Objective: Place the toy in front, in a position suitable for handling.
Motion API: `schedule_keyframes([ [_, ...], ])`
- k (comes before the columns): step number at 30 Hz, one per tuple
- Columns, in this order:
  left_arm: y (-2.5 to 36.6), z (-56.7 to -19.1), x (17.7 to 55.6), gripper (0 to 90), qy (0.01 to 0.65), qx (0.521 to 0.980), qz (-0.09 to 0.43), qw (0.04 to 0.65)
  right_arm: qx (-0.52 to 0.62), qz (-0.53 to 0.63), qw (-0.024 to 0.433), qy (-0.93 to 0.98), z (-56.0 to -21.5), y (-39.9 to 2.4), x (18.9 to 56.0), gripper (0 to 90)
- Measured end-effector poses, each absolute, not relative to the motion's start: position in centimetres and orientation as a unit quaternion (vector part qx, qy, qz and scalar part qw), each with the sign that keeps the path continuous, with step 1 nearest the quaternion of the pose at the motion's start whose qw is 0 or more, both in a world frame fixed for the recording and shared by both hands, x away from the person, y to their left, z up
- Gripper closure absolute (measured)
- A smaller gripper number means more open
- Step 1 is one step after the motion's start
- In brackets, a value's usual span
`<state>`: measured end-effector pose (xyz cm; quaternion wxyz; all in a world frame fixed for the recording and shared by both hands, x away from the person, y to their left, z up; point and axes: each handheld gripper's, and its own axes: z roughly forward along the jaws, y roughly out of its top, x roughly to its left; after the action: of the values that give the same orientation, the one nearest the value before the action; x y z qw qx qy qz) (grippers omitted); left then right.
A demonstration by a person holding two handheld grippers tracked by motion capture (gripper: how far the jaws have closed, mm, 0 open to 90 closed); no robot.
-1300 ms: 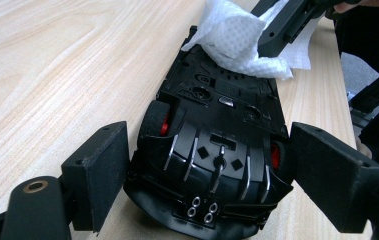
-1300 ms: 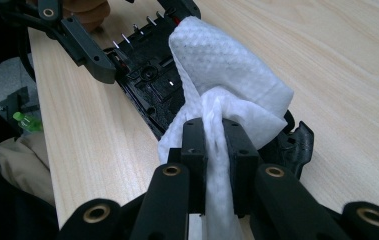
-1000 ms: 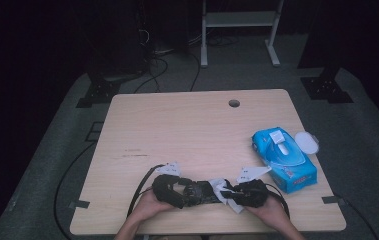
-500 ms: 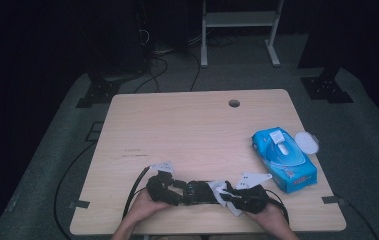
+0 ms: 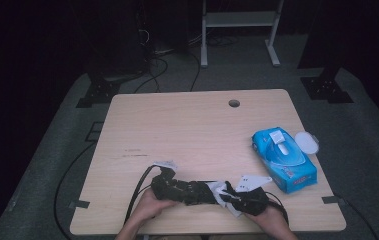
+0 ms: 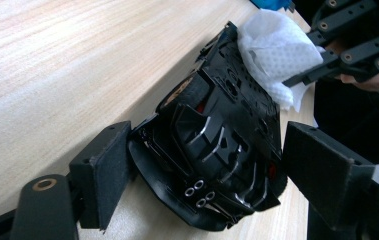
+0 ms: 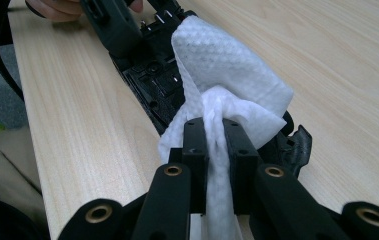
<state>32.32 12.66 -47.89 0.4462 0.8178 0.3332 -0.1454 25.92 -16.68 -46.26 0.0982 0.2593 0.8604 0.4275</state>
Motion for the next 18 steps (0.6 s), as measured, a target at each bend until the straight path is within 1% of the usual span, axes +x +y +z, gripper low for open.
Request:
schedule_keyframes([
  [2,12.67,-47.87,32.31,22.5,0.344,0.814,-0.147,0.445,0.260,0.428,0.099,0.860,-46.28,-16.67,25.88,81.8],
  [3,12.72,-47.85,32.34,25.2,0.346,0.814,-0.145,0.443,0.260,0.428,0.101,0.860,-46.28,-16.65,25.84,81.8],
  [5,12.77,-47.87,32.37,26.3,0.354,0.809,-0.148,0.445,0.259,0.428,0.103,0.860,-46.28,-16.62,25.78,81.8],
  [8,12.86,-47.92,32.44,30.6,0.372,0.800,-0.154,0.446,0.255,0.429,0.108,0.860,-46.29,-16.55,25.59,81.9],
  [13,12.77,-47.98,32.47,32.6,0.375,0.798,-0.148,0.449,0.253,0.430,0.114,0.859,-46.30,-16.48,25.31,82.0],
  [18,12.83,-48.03,32.43,34.2,0.360,0.801,-0.142,0.457,0.247,0.430,0.120,0.860,-46.25,-16.42,25.18,81.9],
])
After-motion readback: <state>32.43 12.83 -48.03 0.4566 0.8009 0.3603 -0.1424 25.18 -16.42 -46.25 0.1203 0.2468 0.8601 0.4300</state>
